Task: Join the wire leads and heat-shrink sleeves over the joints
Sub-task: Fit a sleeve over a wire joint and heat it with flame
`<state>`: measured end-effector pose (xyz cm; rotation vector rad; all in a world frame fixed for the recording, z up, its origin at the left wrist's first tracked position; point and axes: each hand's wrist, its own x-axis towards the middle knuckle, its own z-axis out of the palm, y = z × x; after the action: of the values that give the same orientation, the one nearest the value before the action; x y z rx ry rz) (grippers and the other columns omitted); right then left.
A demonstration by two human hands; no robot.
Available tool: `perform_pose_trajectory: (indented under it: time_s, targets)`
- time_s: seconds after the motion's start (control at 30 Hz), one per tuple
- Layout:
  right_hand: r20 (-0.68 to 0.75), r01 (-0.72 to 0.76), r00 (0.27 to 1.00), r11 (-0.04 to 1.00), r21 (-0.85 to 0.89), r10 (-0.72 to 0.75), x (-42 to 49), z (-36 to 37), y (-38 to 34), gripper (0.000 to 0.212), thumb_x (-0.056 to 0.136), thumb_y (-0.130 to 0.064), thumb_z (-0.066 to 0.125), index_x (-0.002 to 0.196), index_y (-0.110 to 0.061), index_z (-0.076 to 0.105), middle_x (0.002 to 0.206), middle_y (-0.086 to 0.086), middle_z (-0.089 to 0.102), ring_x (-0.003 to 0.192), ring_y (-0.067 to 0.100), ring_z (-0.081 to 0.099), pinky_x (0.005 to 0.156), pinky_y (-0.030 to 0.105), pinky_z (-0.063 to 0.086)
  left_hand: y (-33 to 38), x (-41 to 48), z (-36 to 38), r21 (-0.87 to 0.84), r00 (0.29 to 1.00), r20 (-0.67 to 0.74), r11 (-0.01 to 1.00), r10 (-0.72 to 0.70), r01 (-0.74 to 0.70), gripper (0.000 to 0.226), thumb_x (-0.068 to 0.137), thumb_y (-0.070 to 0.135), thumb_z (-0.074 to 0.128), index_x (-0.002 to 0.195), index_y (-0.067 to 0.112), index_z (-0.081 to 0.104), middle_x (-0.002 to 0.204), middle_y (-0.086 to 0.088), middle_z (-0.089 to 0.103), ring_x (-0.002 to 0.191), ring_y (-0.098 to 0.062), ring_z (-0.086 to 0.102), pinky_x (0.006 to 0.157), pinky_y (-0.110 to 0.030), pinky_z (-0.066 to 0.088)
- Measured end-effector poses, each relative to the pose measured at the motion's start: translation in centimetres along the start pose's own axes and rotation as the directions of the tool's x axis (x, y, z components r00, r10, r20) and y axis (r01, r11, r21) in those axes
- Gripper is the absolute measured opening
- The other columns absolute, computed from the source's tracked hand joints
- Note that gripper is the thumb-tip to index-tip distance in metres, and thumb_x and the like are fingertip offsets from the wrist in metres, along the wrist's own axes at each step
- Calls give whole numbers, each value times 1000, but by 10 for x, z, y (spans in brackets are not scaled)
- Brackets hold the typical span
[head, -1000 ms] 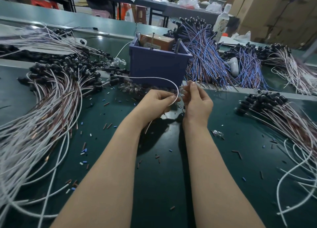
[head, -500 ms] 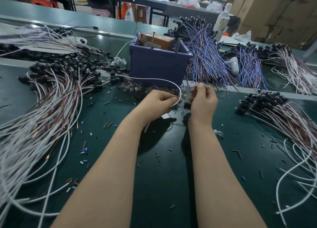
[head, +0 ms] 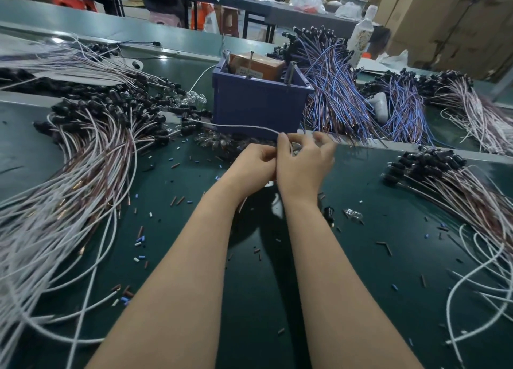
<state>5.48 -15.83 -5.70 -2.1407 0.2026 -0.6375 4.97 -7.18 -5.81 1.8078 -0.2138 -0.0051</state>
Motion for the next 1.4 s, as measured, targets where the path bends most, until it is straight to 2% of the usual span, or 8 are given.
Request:
perform_pose_trajectory:
  time_s: [0.23, 0.37, 0.5, 0.6, 0.87, 1.07, 1.23, 1.4]
  targets:
    - [110, -102, 990, 984, 143, 87, 4, -2, 4, 30, 95, -24, 55, 119, -9, 63, 135, 11, 39, 125, 18, 38, 90, 8, 22, -4, 5, 2, 70, 999, -21, 997, 25, -24, 28, 95, 12, 46, 76, 5, 65, 59, -2, 50, 55, -11, 39, 53, -23, 33]
    - [18, -74, 997, 953, 295, 72, 0, 0, 0, 17, 95, -17, 56, 103, -9, 68, 128, 8, 39, 102, 7, 41, 75, -10, 22, -7, 8, 3, 42, 999, -36, 999, 7, -5, 24, 96, 16, 47, 84, 12, 68, 64, 0, 60, 59, -9, 50, 62, -25, 42]
    - [-64, -116, 984, 877, 467, 164, 3, 0, -1, 10, 95, -15, 54, 97, -14, 64, 110, 1, 46, 73, 4, 48, 74, 7, 41, -7, 12, -1, -121, 975, -209, 991, -79, 54, 27, 99, 16, 43, 80, 17, 63, 60, 2, 58, 49, -4, 48, 56, -21, 41]
    - [14, -110, 993, 917, 382, 113, 2, -1, -1, 11, 95, -12, 49, 95, -11, 61, 82, -4, 57, 75, 11, 53, 76, 27, 44, -6, 12, -7, -476, 936, -278, 877, -215, 60, 27, 100, 15, 42, 81, 16, 60, 72, 1, 61, 44, -2, 41, 43, -13, 35]
    - [423, 95, 905, 992, -79, -53, -2, -17, -9, 21, 87, -21, 48, 67, -15, 54, 66, 1, 59, 73, 23, 56, 56, 27, 35, 1, 12, -18, -858, 918, -215, 513, -333, -15, 22, 102, 14, 39, 91, 12, 58, 82, -5, 71, 72, -13, 68, 71, -26, 56]
    - [596, 241, 803, 923, -301, -15, -11, -29, -17, 23, 87, -20, 50, 82, -3, 66, 78, 12, 64, 78, 29, 56, 59, 29, 40, 3, 11, -19, -804, 915, -262, 594, -307, -31, 26, 103, 11, 33, 87, 10, 54, 44, 8, 39, 34, -3, 26, 35, -14, 22]
    - [272, 168, 947, 985, 43, -173, -3, -15, -38, 32, 97, -22, 47, 124, -9, 60, 119, 9, 64, 112, 22, 57, 97, 33, 43, 6, 8, -11, -704, 916, -281, 710, -285, 4, 25, 102, 12, 37, 83, 13, 54, 52, 6, 40, 39, -4, 29, 39, -16, 25]
    - [234, 138, 953, 966, 218, -190, 7, 10, -55, 31, 98, -21, 49, 124, -7, 59, 114, 5, 67, 108, 16, 59, 91, 22, 43, 7, 6, -8, -680, 927, -272, 734, -256, 3, 18, 100, 19, 47, 84, 14, 55, 59, 2, 54, 47, -9, 46, 42, -19, 37]
